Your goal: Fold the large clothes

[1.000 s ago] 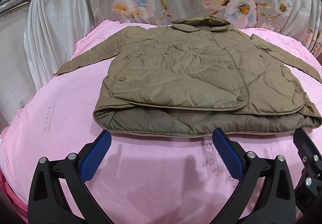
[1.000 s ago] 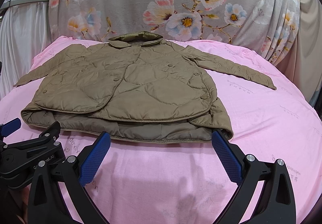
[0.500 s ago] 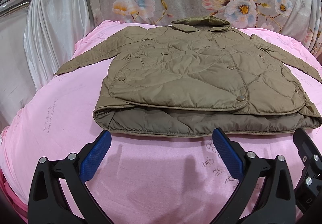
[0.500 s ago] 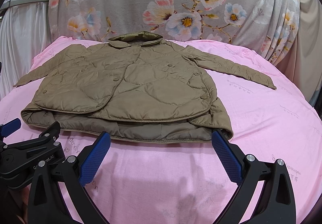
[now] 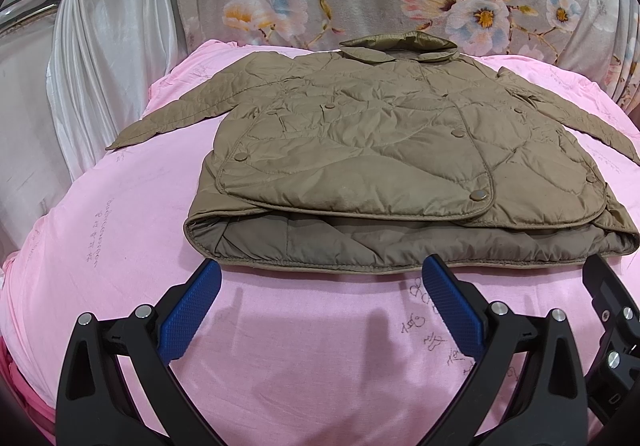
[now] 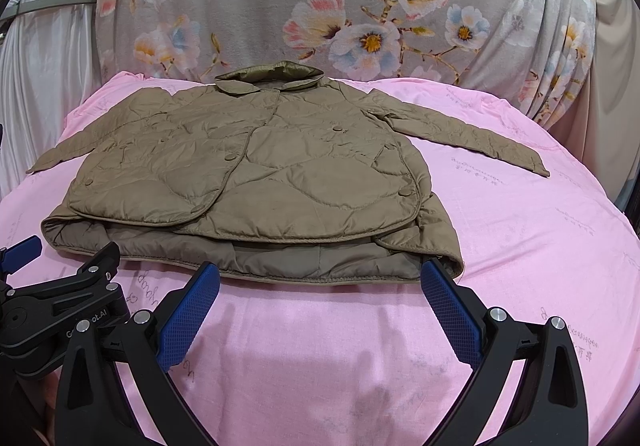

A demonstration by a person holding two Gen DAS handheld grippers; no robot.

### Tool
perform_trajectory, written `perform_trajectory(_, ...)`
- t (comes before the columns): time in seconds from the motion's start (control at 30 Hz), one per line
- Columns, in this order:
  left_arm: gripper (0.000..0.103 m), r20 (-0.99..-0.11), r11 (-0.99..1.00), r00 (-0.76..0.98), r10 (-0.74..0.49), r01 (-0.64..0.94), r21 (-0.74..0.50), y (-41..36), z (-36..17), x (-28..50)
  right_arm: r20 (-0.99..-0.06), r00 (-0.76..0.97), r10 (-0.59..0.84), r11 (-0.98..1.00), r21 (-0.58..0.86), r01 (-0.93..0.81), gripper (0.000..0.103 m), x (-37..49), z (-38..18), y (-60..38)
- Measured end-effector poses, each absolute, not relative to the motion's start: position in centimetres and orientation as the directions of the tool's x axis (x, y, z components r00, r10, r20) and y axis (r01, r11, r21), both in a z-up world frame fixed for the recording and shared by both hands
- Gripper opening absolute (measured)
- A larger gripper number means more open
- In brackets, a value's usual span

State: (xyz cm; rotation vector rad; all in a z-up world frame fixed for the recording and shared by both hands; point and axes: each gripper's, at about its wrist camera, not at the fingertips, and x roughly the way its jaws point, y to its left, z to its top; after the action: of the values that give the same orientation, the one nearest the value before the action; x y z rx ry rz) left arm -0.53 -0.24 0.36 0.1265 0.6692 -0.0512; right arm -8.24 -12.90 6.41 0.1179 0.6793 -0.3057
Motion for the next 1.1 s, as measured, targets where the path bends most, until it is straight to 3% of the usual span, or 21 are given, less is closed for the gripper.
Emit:
perform_trajectory(0.2, 0.098, -0.633, 0.994, 0.773, -0.042, 0.099, 0.055, 0.6, 1.2, -0.4, -0.644, 0.739, -0.195, 0.946, 0.077, 0.316, 0.098, -8.3, 7.1, -14.4)
perform_trajectory(0.4, 0.098, -0.635, 0.995, 0.768, -0.077, 0.104, 0.005, 3.3, 4.2, 1.7, -0.564, 0.782, -0.264, 0.915, 0.111, 0.388, 0.098, -7.6, 10.1, -22.5)
perform_trajectory(0.57, 0.098, -0.596, 0.996, 0.8, -0.076, 0.086, -0.012, 5.1, 6.9, 4.3, -0.642, 0.685, -0.343, 0.813, 0.163, 0.559, 0.098, -4.2, 8.9, -34.3)
perform_trajectory(0.8, 0.098, -0.602, 0.999, 0.798, -0.018, 0.031, 0.011, 5.9, 7.9, 8.6, -0.752, 0.6, -0.275, 0.556, 0.385, 0.737, 0.097, -1.3, 2.8, -49.7)
perform_trajectory(0.97, 0.098, -0.598, 1.0, 0.801, 0.017, -0.006, 0.02, 6.0, 7.6, 10.9, -0.759, 0.604, -0.244, 0.408, 0.485, 0.774, 0.091, -0.8, -0.2, -56.4)
perform_trajectory(1.07, 0.098, -0.599, 1.0, 0.8, 0.019, -0.018, 0.008, 6.1, 7.3, 12.0, -0.758, 0.611, -0.229, 0.379, 0.509, 0.773, 0.081, 0.4, -1.3, -58.6)
perform_trajectory(1.1, 0.098, -0.598, 1.0, 0.801, 0.019, -0.023, 0.0, 6.2, 7.2, 12.4, -0.759, 0.615, -0.215, 0.37, 0.52, 0.77, 0.071, 1.0, -1.9, -59.3)
